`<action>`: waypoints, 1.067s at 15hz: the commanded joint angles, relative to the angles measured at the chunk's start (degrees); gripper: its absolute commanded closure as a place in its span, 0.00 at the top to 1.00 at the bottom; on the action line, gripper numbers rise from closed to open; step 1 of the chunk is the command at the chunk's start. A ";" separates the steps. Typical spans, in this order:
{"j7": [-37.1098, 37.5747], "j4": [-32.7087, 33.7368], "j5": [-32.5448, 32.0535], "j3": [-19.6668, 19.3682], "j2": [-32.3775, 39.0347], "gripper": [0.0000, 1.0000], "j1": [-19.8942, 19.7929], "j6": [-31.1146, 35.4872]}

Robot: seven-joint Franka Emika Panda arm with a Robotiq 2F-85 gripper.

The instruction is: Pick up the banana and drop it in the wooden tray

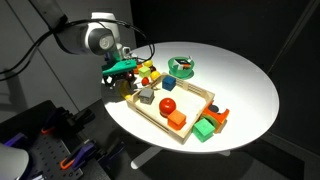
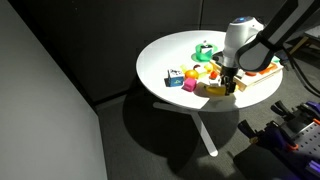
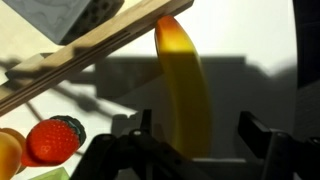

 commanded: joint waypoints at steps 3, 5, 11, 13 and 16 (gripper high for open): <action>2.28 1.51 -3.08 -0.37 1.04 0.41 -0.12 0.03; 3.00 1.18 -2.90 -0.47 -0.16 0.25 0.03 -0.84; 6.56 0.81 -1.65 -0.09 -3.92 0.15 -0.24 -5.41; 7.93 0.99 -1.30 0.17 -5.11 0.15 -0.38 -7.72; 9.45 1.44 -0.21 0.73 -6.82 0.15 -0.82 -11.35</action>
